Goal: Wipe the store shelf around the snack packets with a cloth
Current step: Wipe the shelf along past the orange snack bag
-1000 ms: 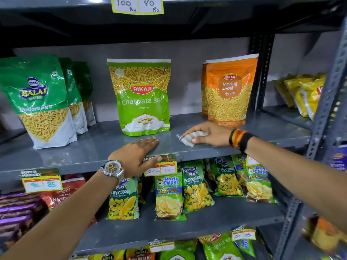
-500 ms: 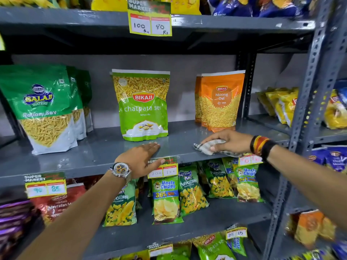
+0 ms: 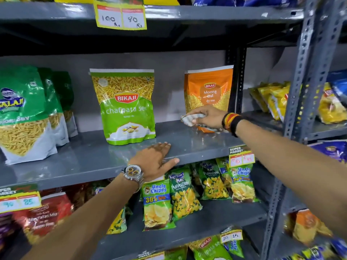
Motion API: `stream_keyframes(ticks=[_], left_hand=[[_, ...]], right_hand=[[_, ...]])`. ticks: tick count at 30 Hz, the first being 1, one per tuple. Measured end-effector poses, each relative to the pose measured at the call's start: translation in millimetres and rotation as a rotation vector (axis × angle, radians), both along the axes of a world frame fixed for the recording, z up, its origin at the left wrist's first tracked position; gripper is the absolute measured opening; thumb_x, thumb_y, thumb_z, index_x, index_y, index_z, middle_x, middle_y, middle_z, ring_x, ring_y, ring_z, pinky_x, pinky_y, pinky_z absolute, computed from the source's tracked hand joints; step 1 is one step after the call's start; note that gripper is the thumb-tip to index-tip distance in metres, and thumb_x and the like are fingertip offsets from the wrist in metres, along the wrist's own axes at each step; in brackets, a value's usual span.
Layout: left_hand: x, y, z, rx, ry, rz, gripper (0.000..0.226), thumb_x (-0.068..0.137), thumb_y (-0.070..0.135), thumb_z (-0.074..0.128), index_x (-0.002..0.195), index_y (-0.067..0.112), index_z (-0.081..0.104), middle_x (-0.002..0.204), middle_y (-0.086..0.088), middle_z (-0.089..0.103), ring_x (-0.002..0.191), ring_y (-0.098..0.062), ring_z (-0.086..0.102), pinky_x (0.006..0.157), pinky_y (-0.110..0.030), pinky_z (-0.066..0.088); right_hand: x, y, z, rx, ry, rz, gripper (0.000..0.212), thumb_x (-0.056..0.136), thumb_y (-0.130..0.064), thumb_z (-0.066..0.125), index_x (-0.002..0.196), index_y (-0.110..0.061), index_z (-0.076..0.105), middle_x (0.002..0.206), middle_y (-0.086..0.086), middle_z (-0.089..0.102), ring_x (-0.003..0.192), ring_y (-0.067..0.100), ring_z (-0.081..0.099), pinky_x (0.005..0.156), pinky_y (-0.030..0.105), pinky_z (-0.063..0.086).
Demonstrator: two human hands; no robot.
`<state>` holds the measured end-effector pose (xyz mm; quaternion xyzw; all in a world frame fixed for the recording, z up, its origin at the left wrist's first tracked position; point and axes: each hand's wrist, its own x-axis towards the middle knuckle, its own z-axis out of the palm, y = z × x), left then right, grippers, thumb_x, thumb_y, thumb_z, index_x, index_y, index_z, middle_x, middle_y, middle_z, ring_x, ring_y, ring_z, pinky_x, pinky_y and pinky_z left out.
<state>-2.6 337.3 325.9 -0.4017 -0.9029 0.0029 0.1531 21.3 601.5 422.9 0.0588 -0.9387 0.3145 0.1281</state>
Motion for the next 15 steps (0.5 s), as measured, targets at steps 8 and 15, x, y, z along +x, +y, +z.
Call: stream_keyframes(ticks=[8,15], left_hand=[[-12.1,6.0,-14.6,0.045,0.038,0.080,0.089,0.090,0.080,0.010,0.157,0.024,0.027,0.162,0.002,0.034,0.148,-0.018,0.033,0.117,-0.041,0.034],[-5.5,6.0,-14.5,0.060,0.032,0.069,0.087,0.092,0.078,0.014,0.156,0.023,0.031,0.160,0.000,0.037,0.147,-0.021,0.035,0.116,-0.043,0.037]], right_hand=[[-68.1,4.0,-47.0,0.121,-0.041,0.180,0.031,0.089,-0.023,0.068,0.120,-0.017,0.069,0.124,0.002,0.069,0.116,0.018,0.061,0.098,0.029,0.047],[12.2,38.9,-50.3,0.064,-0.138,0.411,0.030,0.091,-0.032,0.066,0.121,-0.031,0.066,0.113,-0.004,0.073,0.094,0.015,0.068,0.087,0.026,0.053]])
